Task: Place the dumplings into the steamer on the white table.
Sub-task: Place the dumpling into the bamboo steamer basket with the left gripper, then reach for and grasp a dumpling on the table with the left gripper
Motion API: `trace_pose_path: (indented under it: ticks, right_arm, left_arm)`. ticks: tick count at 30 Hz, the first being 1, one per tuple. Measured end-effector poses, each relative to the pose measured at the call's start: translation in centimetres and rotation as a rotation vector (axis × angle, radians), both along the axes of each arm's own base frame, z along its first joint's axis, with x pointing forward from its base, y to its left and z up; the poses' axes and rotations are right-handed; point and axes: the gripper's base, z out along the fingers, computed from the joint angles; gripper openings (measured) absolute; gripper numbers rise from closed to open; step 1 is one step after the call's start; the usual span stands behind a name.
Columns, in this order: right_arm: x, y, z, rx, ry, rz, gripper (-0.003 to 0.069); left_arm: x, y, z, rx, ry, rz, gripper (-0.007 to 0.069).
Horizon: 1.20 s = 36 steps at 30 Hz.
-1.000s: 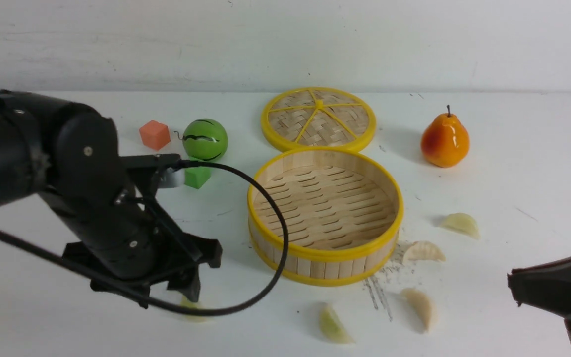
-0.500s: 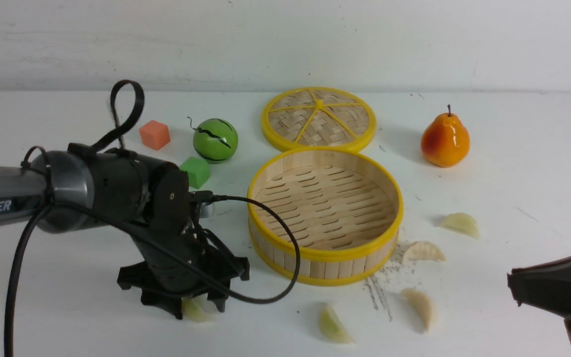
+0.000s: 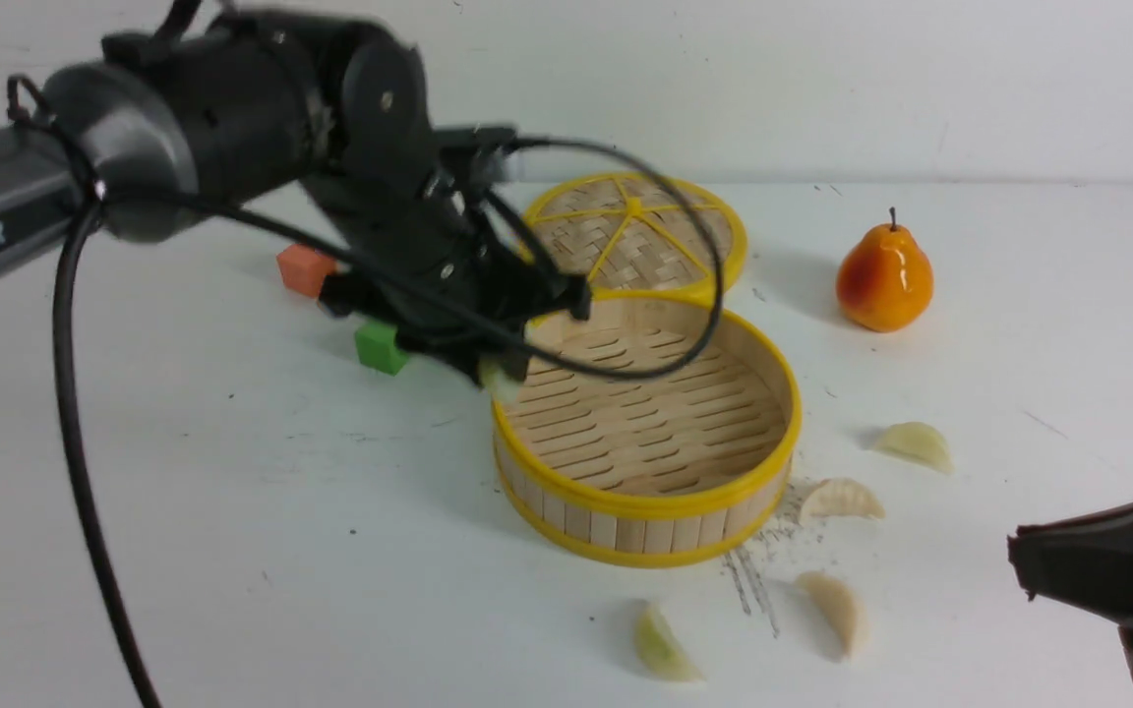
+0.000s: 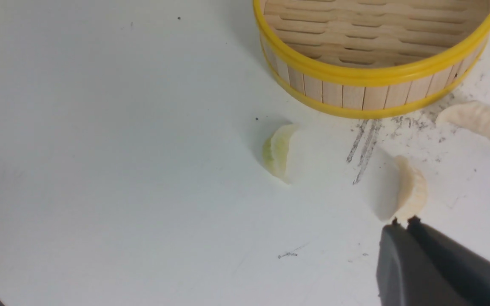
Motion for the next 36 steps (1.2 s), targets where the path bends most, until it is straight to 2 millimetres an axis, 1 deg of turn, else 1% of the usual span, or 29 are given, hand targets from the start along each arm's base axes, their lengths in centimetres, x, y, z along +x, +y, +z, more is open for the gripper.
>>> trace_pose_path:
  ticks: [3, 4, 5, 8, 9, 11, 13, 14, 17, 19, 22, 23, 26, 28, 30, 31, 32, 33, 34, 35, 36]
  right_arm:
    - [0.0, 0.0, 0.0, 0.000, -0.002, -0.002, 0.0010]
    - [0.0, 0.0, 0.0, 0.000, -0.003, -0.002, 0.0012]
    - [0.0, 0.0, 0.0, 0.000, -0.003, -0.002, 0.0012]
    - [0.0, 0.0, 0.0, 0.001, -0.003, -0.002, 0.0012]
    - [0.0, 0.0, 0.0, 0.002, -0.002, -0.002, 0.0013]
    - [0.0, 0.0, 0.0, 0.003, -0.002, -0.002, 0.0017]
    - [0.0, 0.0, 0.0, 0.003, -0.002, -0.002, 0.0020]
    - [0.0, 0.0, 0.0, 0.003, -0.002, -0.002, 0.0020]
    - [0.0, 0.0, 0.0, 0.003, -0.005, -0.004, 0.0023]
    - [0.0, 0.0, 0.0, 0.003, -0.005, -0.004, 0.0025]
    - [0.0, 0.0, 0.0, 0.003, -0.005, -0.004, 0.0029]
    - [0.0, 0.0, 0.0, 0.003, -0.005, -0.004, 0.0031]
    - [0.0, 0.0, 0.1, 0.005, -0.004, -0.005, 0.0034]
    - [0.0, 0.0, 0.1, 0.012, -0.004, -0.006, 0.0036]
    - [0.1, 0.1, 0.1, 0.021, -0.004, -0.007, 0.0041]
    - [0.1, 0.1, 0.1, 0.022, -0.004, -0.007, 0.0041]
    - [0.1, 0.1, 0.1, 0.024, -0.005, -0.009, 0.0041]
    - [0.1, 0.1, 0.2, 0.025, -0.005, -0.009, 0.0042]
    - [0.1, 0.1, 0.2, 0.026, -0.005, -0.009, 0.0043]
    - [0.1, 0.1, 0.2, 0.026, -0.005, -0.009, 0.0044]
    - [0.1, 0.1, 0.2, 0.026, -0.005, -0.009, 0.0045]
  left_arm:
    - [1.2, -2.1, 1.5, -0.038, -0.051, -0.030, 0.0200]
    - [2.2, -3.5, 0.9, -0.044, -0.055, -0.046, 0.0200]
    - [2.7, -4.4, 0.5, -0.047, -0.058, -0.055, 0.0200]
    - [4.7, -7.1, -2.1, -0.048, -0.053, -0.080, 0.0200]
    - [5.2, -7.7, -2.7, -0.051, -0.055, -0.083, 0.0200]
    - [6.3, -8.9, -5.0, -0.043, -0.040, -0.089, 0.0200]
    - [7.2, -9.6, -6.8, -0.044, -0.030, -0.078, 0.0200]
    - [7.3, -9.6, -7.0, -0.045, -0.028, -0.074, 0.0200]
    - [8.5, -10.0, -9.4, -0.031, -0.031, -0.023, 0.0200]
    - [9.0, -10.1, -10.4, -0.017, -0.041, -0.008, 0.0200]
    - [9.2, -10.1, -11.1, -0.009, -0.047, -0.002, 0.0200]
    - [9.3, -10.1, -11.2, -0.010, -0.048, 0.000, 0.0200]
    - [9.3, -10.1, -11.1, -0.009, -0.047, 0.000, 0.0260]
    - [9.1, -10.0, -10.7, -0.004, -0.023, -0.001, 0.0349]
    - [8.7, -9.8, -9.8, 0.011, 0.012, -0.002, 0.0443]
    - [8.7, -9.8, -9.8, 0.011, 0.012, -0.002, 0.0452]
    - [8.2, -9.6, -8.6, 0.015, 0.040, -0.003, 0.0516]
    - [8.1, -9.6, -8.1, 0.011, 0.042, -0.001, 0.0541]
    - [7.9, -9.5, -6.8, -0.008, 0.034, 0.004, 0.0569]
    - [7.7, -9.5, -6.1, -0.019, 0.026, 0.006, 0.0580]
    - [7.5, -9.4, -4.9, -0.043, 0.012, 0.006, 0.0586]
